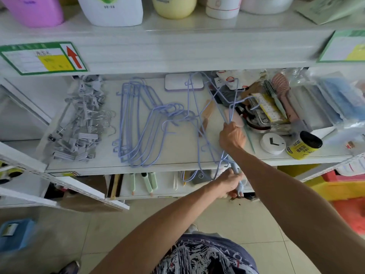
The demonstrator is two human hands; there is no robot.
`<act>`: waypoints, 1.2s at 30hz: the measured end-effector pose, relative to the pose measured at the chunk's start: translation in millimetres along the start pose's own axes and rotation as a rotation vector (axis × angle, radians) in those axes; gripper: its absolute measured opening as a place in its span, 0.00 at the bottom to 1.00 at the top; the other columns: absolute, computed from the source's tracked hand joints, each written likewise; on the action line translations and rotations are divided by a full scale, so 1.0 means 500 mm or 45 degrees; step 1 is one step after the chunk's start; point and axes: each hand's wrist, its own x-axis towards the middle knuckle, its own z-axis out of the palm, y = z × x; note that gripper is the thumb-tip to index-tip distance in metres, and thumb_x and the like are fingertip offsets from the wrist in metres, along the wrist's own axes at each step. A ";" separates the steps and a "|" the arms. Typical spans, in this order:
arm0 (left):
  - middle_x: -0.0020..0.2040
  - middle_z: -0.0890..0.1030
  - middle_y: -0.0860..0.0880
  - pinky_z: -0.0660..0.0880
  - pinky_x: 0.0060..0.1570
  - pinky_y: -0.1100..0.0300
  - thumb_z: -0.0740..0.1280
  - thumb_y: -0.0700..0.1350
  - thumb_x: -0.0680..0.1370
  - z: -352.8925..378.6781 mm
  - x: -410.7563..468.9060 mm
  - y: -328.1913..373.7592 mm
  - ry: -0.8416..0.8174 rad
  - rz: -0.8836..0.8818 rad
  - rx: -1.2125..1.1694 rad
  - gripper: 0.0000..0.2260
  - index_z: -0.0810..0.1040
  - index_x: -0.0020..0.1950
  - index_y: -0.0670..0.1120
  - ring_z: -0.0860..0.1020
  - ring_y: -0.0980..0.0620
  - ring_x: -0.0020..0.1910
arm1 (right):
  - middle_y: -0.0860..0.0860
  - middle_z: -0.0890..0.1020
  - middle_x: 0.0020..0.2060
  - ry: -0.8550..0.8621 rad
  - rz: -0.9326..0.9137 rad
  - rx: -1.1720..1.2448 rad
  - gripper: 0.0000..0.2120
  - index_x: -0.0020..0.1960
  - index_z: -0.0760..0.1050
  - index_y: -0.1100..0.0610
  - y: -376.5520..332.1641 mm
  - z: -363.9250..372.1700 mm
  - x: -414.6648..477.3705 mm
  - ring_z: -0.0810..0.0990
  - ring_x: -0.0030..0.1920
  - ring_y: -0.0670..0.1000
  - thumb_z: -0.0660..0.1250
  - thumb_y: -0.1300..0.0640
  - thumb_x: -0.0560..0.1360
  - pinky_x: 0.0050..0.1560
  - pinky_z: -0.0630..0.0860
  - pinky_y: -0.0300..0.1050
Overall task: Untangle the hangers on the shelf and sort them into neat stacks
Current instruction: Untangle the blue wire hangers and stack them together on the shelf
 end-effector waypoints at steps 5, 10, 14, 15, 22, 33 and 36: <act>0.44 0.82 0.42 0.75 0.37 0.53 0.63 0.60 0.74 -0.014 0.056 -0.017 0.244 0.120 0.039 0.20 0.78 0.50 0.44 0.76 0.48 0.36 | 0.63 0.80 0.56 0.014 -0.037 0.070 0.20 0.59 0.73 0.63 -0.022 -0.039 -0.006 0.79 0.54 0.63 0.52 0.49 0.84 0.45 0.67 0.49; 0.39 0.81 0.45 0.75 0.34 0.58 0.73 0.50 0.71 -0.013 0.071 -0.011 0.299 0.175 -0.094 0.14 0.81 0.48 0.40 0.77 0.50 0.32 | 0.64 0.78 0.57 0.037 -0.039 0.146 0.20 0.60 0.73 0.62 -0.046 -0.084 -0.001 0.77 0.57 0.65 0.52 0.49 0.83 0.49 0.69 0.52; 0.37 0.81 0.48 0.73 0.34 0.62 0.73 0.45 0.67 -0.011 0.074 -0.025 0.288 0.229 -0.023 0.09 0.81 0.44 0.42 0.76 0.54 0.31 | 0.64 0.76 0.58 0.050 -0.033 0.189 0.20 0.60 0.72 0.62 -0.056 -0.104 0.006 0.76 0.57 0.65 0.52 0.48 0.83 0.48 0.64 0.51; 0.35 0.81 0.47 0.74 0.36 0.59 0.72 0.43 0.70 -0.012 0.073 -0.028 0.277 0.264 -0.061 0.07 0.80 0.43 0.41 0.76 0.53 0.30 | 0.64 0.76 0.58 0.048 -0.031 0.202 0.20 0.60 0.72 0.62 -0.057 -0.105 0.006 0.76 0.57 0.65 0.52 0.48 0.83 0.48 0.65 0.51; 0.26 0.77 0.48 0.76 0.27 0.54 0.69 0.48 0.78 -0.063 0.066 0.004 0.350 0.379 -0.156 0.14 0.77 0.34 0.44 0.75 0.48 0.24 | 0.65 0.77 0.58 0.033 0.034 0.350 0.22 0.59 0.74 0.63 -0.067 -0.106 0.002 0.77 0.56 0.67 0.53 0.46 0.82 0.55 0.74 0.57; 0.30 0.80 0.50 0.70 0.30 0.61 0.70 0.42 0.73 -0.389 -0.068 -0.078 0.420 0.508 0.327 0.05 0.82 0.42 0.42 0.75 0.58 0.27 | 0.67 0.73 0.63 -0.049 0.180 0.462 0.23 0.65 0.72 0.64 -0.074 -0.094 0.011 0.74 0.61 0.67 0.53 0.47 0.82 0.60 0.72 0.57; 0.35 0.77 0.52 0.71 0.37 0.57 0.70 0.49 0.70 -0.478 -0.065 -0.075 1.184 0.699 0.539 0.06 0.78 0.43 0.48 0.76 0.53 0.36 | 0.68 0.75 0.62 -0.047 0.195 0.508 0.25 0.63 0.73 0.65 -0.083 -0.089 0.009 0.75 0.60 0.68 0.54 0.46 0.81 0.61 0.73 0.58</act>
